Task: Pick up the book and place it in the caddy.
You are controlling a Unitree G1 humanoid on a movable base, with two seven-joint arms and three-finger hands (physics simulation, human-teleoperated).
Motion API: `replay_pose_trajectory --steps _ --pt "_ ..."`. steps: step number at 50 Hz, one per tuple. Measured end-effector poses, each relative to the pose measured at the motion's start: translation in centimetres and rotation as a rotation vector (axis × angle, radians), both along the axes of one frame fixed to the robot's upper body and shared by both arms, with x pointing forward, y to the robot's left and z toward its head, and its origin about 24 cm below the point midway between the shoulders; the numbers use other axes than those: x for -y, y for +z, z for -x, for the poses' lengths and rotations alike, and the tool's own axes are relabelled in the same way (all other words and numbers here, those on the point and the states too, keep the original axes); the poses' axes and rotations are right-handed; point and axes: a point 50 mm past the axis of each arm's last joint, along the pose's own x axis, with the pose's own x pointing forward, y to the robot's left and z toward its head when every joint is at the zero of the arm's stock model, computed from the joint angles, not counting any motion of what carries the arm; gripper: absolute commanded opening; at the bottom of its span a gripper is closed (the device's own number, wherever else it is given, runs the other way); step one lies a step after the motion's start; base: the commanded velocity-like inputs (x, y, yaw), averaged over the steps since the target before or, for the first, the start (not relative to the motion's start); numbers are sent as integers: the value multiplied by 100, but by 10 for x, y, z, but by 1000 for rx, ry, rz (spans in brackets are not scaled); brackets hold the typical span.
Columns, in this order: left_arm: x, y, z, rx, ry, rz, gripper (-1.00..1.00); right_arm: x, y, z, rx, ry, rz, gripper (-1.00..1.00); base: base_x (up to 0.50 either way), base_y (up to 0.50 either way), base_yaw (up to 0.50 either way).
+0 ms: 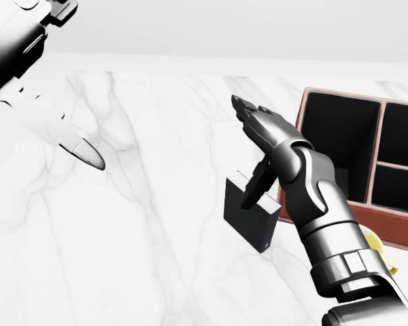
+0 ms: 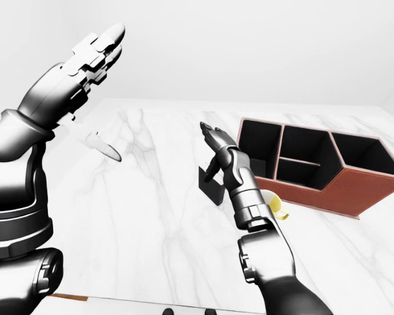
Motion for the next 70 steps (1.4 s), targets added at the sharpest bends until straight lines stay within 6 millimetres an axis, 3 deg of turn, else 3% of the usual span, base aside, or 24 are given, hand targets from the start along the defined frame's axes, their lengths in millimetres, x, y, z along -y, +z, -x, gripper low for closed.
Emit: replay_pose_trajectory --steps 38,70 --pt "-4 -8 4 -12 -1 16 100 3 -59 0 -150 -132 68 100 0 0 0" --pt "-9 -13 6 -25 -5 50 100 -6 -80 8 -209 -124 118 100 0 0 0"
